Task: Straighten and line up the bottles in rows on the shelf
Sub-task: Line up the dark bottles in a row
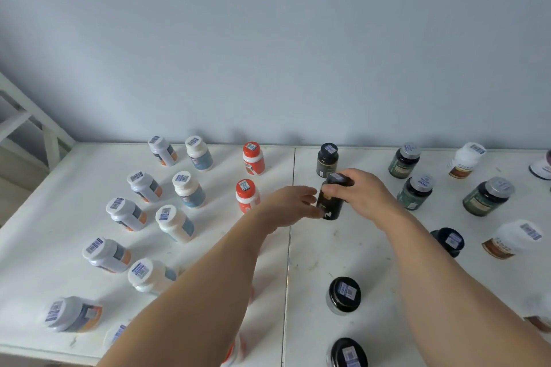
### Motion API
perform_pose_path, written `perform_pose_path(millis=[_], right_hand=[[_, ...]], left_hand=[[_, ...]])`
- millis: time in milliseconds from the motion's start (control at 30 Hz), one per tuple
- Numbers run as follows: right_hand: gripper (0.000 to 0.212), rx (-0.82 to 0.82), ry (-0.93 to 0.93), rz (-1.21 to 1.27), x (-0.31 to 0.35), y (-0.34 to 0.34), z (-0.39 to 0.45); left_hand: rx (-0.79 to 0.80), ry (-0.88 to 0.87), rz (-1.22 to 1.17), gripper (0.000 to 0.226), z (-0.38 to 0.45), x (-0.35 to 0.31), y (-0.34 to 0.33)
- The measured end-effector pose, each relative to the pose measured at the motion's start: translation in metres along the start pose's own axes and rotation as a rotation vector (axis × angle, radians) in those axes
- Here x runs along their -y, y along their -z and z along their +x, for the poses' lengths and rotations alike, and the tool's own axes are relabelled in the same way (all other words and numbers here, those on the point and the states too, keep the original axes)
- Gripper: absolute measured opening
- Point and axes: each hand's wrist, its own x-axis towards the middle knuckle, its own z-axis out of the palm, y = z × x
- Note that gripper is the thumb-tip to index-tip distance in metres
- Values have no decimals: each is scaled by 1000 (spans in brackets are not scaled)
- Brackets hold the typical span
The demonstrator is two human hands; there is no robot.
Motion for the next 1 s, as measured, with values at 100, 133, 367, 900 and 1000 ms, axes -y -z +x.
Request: perform_pose_path(millis=[100, 133, 367, 900, 1000], right_hand=[[57, -21, -21, 41, 3, 4, 2], [60, -27, -24, 49, 4, 6, 2], [41, -53, -13, 90, 10, 9, 6], [31, 12, -5, 96, -10, -5, 13], [36, 30, -34, 122, -20, -13, 15]], left_hand=[[6, -48, -63, 41, 2, -6, -1], [9, -54, -80, 39, 2, -7, 0], [55, -49, -179, 45, 10, -2, 4], [-45, -89, 151, 62, 24, 0, 10], [-47, -97, 189, 60, 27, 1, 11]])
